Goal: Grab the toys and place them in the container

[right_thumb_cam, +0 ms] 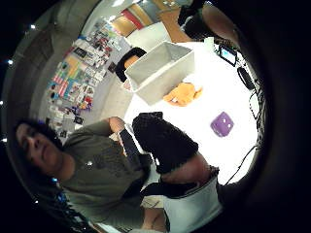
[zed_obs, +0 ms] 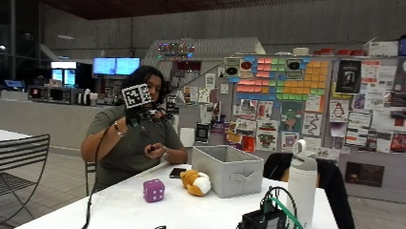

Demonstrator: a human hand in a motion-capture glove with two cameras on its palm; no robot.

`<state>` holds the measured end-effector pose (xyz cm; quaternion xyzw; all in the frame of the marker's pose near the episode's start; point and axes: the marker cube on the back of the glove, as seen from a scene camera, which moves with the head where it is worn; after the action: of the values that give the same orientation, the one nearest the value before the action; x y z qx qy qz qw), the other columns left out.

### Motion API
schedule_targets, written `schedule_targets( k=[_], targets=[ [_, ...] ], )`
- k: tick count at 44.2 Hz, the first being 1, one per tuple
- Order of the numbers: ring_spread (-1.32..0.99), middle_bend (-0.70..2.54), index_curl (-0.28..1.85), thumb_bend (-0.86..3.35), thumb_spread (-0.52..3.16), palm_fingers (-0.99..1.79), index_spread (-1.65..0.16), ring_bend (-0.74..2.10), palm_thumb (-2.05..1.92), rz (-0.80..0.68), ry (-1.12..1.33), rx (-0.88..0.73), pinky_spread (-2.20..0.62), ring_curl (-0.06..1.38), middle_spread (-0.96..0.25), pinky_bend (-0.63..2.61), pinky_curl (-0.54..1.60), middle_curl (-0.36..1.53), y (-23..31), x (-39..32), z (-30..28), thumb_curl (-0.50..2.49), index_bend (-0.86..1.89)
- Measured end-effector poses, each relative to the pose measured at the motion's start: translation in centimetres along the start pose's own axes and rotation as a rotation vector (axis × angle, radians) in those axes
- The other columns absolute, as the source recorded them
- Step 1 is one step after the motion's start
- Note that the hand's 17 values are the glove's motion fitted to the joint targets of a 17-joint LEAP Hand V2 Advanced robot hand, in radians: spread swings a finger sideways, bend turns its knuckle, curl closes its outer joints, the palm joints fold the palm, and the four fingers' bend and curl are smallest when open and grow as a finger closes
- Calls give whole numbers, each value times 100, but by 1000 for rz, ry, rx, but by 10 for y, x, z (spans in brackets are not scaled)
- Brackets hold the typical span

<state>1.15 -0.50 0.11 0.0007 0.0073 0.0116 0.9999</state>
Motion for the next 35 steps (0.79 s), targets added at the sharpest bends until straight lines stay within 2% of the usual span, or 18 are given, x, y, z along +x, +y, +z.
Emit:
schedule_targets(
  k=[2,6,10,14,18,23,29,35],
  targets=[
    [-10,13,6,-4,49,47,-18,29,-5,-12,3,0,-1,5,-6,49,11,1,-1,3,1,1,27],
    [-15,14,12,-4,72,43,-26,33,-6,-149,7,5,-1,10,-9,54,17,3,3,6,1,4,28],
    [-18,16,15,-5,86,40,-31,35,-8,-31,15,14,-1,12,-10,57,20,5,-2,5,0,6,28],
    [-21,17,17,-6,95,38,-35,37,-8,-159,16,18,-1,13,-11,59,22,7,0,7,0,8,28],
    [-23,17,19,-6,101,37,-37,39,-8,-7,29,22,-1,14,-12,60,23,8,-5,4,2,9,28],
    [-24,18,21,-6,105,36,-39,41,-9,69,32,-4,-1,15,-13,61,24,10,-6,22,19,11,27],
    [-25,18,24,-6,110,36,-40,44,-8,195,6,-42,-1,16,-14,60,25,12,2,52,75,12,28],
    [-28,20,25,-3,120,43,-41,49,-4,391,12,-52,-2,17,-15,62,26,15,17,80,137,15,26]
  ],
)
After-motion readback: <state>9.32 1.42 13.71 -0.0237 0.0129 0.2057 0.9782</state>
